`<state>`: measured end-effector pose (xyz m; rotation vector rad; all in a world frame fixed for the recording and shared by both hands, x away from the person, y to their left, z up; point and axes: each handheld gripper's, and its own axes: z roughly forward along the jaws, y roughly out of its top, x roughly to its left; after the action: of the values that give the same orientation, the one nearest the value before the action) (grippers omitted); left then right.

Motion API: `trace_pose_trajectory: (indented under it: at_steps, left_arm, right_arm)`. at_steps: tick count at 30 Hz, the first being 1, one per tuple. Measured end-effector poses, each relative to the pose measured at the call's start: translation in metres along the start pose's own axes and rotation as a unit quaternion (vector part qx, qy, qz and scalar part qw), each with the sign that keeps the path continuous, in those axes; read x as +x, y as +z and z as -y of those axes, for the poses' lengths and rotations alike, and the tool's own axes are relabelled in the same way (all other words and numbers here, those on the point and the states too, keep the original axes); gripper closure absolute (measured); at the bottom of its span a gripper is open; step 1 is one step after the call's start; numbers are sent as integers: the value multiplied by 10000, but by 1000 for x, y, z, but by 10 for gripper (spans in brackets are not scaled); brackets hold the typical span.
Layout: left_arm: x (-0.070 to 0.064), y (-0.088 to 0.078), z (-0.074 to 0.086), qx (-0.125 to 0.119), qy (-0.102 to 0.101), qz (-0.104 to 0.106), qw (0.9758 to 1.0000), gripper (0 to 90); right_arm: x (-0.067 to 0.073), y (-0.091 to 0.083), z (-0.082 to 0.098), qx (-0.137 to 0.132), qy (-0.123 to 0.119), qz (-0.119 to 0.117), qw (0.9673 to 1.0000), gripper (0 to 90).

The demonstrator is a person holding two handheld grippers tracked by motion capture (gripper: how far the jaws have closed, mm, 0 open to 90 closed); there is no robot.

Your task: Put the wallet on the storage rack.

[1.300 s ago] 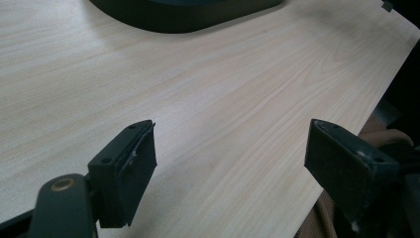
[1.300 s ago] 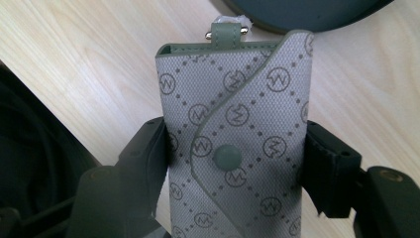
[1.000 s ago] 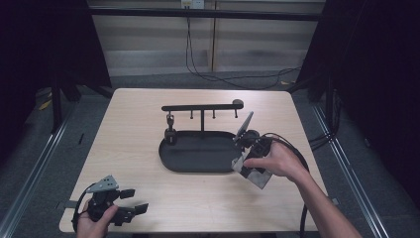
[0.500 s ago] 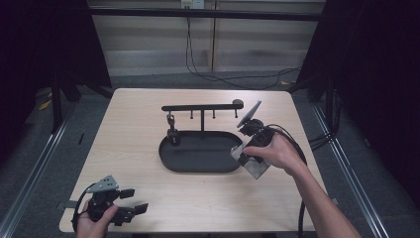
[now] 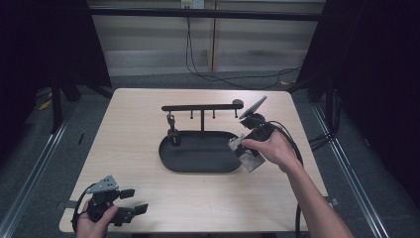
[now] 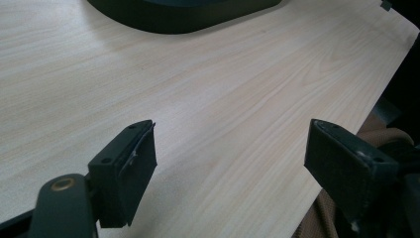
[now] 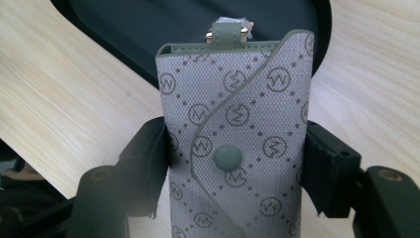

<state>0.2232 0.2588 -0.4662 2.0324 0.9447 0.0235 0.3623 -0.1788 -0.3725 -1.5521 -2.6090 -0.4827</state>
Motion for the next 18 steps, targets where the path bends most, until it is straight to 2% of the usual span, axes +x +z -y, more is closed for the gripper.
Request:
trace_pose_trajectory:
  at_steps: [11,18]
  left_arm:
    - [0,-1,0,-6,26,-10,10000,202]
    - [0,-1,0,6,11,-7,10000,202]
  right_arm:
    - [-11,6,-4,-269,441,-296,9982,341]
    - [-15,14,-8,-345,706,-352,9963,341]
